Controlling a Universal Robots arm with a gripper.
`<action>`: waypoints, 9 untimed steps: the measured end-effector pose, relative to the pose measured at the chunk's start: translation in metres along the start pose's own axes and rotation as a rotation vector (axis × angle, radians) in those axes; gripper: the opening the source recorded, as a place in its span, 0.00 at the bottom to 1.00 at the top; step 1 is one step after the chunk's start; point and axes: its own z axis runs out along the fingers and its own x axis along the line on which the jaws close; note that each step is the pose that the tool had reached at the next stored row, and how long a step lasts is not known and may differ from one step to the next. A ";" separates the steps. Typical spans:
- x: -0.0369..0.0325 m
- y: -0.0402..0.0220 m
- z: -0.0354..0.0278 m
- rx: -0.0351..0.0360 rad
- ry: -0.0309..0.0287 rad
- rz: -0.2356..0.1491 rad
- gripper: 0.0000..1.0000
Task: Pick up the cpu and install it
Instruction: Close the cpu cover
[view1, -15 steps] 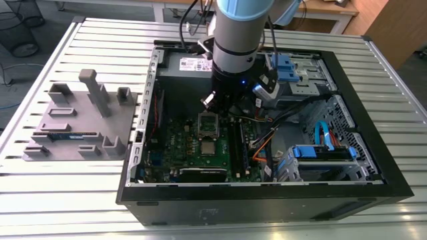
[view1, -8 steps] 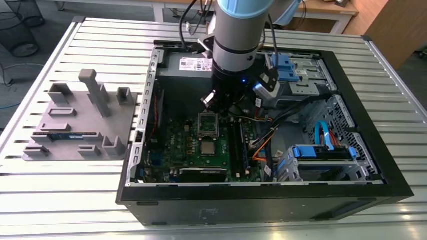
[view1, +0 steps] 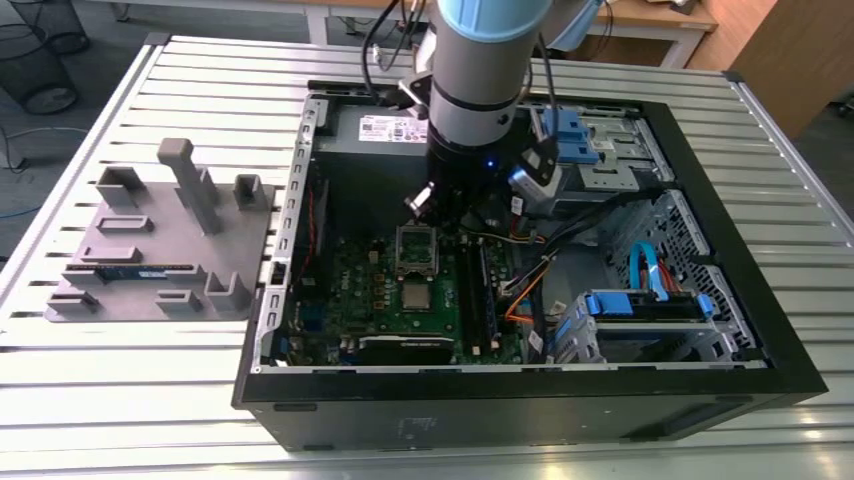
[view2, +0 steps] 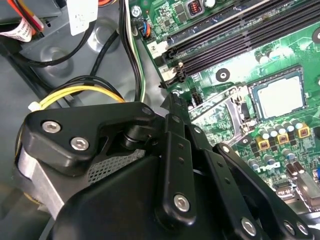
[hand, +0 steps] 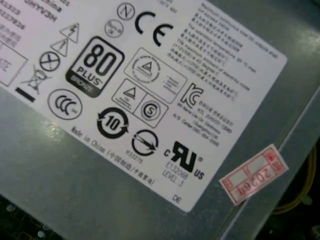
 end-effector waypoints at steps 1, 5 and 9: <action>-0.0001 0.0000 0.0012 0.0000 0.0000 0.000 0.11; 0.0000 0.0001 0.0044 0.0000 0.0001 0.000 0.11; 0.0006 0.0003 0.0060 0.0000 0.0002 0.000 0.11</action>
